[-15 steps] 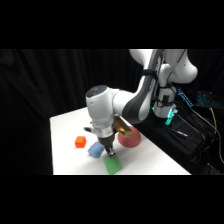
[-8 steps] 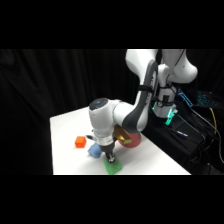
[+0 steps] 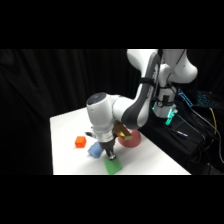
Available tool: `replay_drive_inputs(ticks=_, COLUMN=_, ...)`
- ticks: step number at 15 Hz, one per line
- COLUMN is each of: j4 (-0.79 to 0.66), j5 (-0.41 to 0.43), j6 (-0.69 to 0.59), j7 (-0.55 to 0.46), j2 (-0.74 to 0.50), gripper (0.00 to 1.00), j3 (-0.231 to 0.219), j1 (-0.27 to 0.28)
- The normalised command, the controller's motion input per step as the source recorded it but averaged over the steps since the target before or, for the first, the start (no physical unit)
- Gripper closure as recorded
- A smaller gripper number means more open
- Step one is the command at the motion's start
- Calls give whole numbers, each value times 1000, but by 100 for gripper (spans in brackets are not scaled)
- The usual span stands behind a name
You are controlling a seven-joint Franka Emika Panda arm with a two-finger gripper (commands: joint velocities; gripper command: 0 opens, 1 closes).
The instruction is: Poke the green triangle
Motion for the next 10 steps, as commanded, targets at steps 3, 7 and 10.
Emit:
replay_drive_inputs(ticks=3, j4=-176, j5=105, j6=-294, j7=-42, j2=-487, gripper=70, j3=13, j1=-6)
replay_drive_inputs(ticks=7, j4=-164, j5=34, j6=-329, j7=37, j2=-473, gripper=34, j3=-16, j1=19)
replay_drive_inputs(ticks=10, j4=-149, j5=-41, j6=-229, j7=90, j2=-433, gripper=0, j3=-25, j1=27)
